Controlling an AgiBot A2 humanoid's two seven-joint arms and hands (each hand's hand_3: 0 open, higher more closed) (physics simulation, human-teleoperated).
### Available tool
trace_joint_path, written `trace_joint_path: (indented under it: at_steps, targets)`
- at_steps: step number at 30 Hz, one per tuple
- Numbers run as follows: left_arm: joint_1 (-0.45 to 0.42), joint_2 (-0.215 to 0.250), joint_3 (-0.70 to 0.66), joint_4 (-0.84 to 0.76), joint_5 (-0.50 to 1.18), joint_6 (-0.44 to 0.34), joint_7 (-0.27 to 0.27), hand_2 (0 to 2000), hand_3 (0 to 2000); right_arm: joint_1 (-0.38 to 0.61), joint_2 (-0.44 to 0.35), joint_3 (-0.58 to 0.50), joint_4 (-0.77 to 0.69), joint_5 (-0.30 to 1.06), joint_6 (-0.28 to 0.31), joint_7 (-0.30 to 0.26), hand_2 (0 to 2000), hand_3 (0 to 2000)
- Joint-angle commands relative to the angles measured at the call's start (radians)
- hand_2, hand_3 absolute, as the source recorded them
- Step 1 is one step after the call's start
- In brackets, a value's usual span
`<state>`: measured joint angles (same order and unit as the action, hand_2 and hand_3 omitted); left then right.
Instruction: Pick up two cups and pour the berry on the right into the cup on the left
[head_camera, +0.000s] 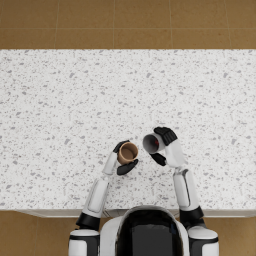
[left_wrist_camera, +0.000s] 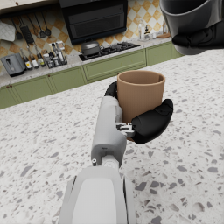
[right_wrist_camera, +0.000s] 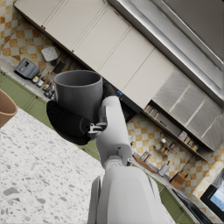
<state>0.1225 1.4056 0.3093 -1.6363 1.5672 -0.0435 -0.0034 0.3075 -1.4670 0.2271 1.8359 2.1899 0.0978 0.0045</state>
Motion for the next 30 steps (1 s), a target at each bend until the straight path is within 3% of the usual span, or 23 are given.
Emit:
trace_joint_path:
  at_steps: [1, 10, 30]
  targets:
    - [0.008, 0.006, 0.000, -0.010, 0.000, 0.000, 0.000, 2000, 1280, 0.036, -0.021, 0.019, 0.020, 0.032, 0.001, 0.000, 2000, 1280]
    - [0.007, 0.019, 0.001, -0.005, 0.000, 0.001, 0.001, 2000, 1280, 0.045, -0.040, 0.121, 0.062, 0.321, 0.007, 0.001, 2000, 1280]
    - [0.000, 0.042, -0.014, 0.018, 0.000, 0.000, 0.001, 2000, 1280, 0.077, -0.103, 0.158, 0.120, 0.964, 0.011, 0.004, 2000, 1280]
